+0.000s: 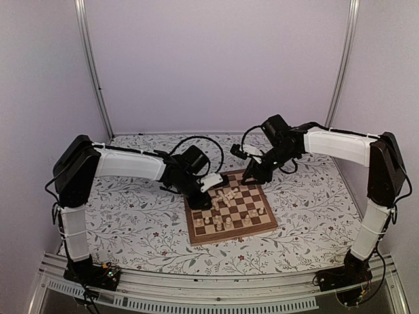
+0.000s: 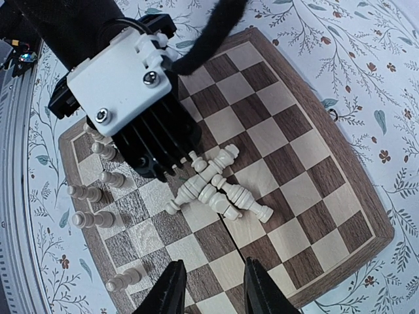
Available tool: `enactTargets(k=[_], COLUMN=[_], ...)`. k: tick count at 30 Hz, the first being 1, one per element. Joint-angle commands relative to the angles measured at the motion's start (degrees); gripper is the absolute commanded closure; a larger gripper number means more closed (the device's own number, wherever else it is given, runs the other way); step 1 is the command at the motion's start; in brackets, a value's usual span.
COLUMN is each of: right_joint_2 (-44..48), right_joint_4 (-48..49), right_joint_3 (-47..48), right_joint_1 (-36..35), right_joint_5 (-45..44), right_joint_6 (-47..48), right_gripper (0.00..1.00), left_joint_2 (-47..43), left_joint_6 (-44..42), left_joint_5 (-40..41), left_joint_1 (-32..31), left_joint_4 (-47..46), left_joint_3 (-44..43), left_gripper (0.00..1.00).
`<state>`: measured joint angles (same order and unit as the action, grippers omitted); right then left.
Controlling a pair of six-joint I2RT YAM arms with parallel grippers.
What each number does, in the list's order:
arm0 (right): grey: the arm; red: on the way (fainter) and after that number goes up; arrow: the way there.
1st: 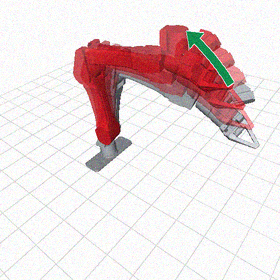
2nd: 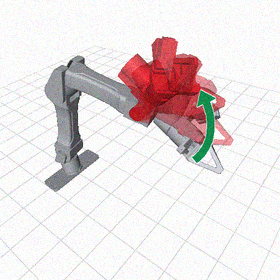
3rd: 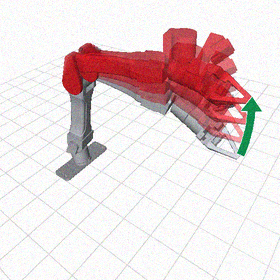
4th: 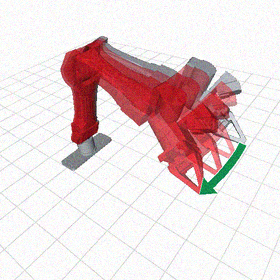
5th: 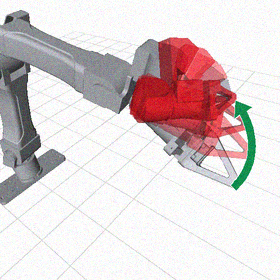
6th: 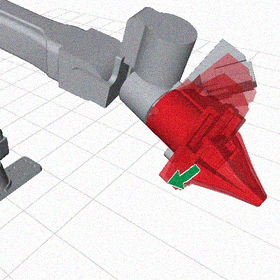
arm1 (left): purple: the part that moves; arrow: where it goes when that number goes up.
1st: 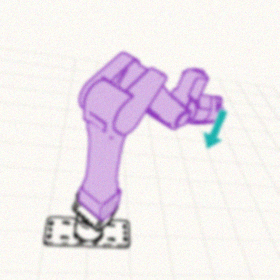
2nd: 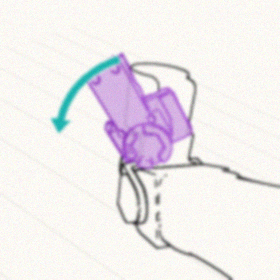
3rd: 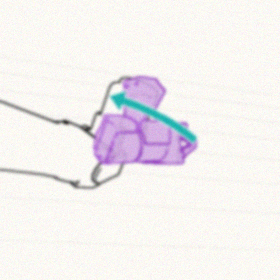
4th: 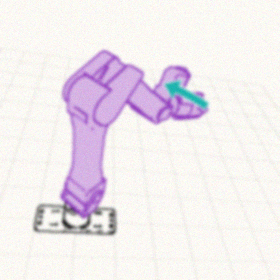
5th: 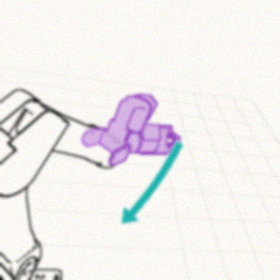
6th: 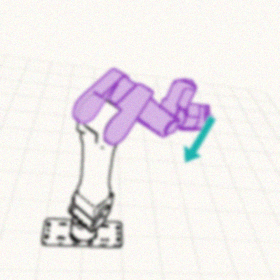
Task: Set up the chess pieces on the board
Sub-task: Pick up the chess piece from the chessboard.
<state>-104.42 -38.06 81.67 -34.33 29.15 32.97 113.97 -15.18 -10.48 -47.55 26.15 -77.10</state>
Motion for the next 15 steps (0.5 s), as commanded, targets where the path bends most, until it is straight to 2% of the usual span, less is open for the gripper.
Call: enactTargets(k=[1, 8, 15], right_joint_2=[1.24, 0.9, -1.28], right_joint_4=[0.61, 0.56, -4.19], right_joint_3=[-0.72, -0.02, 7.28], right_joint_1=[0.32, 0.31, 0.54], right_joint_5=[1.34, 3.35, 9.76], right_joint_6=[-0.26, -0.83, -3.78], right_gripper=[0.66, 0.66, 0.66], left_joint_2=[1.77, 1.24, -9.58], left_joint_6=[-0.91, -0.76, 0.16], left_joint_5=[0.88, 2.64, 5.54], left_joint_1=[0.44, 0.44, 0.53], left_joint_4=[1.01, 2.02, -6.33], left_joint_3=[-0.85, -0.74, 6.0], left_gripper=[0.72, 0.89, 1.0])
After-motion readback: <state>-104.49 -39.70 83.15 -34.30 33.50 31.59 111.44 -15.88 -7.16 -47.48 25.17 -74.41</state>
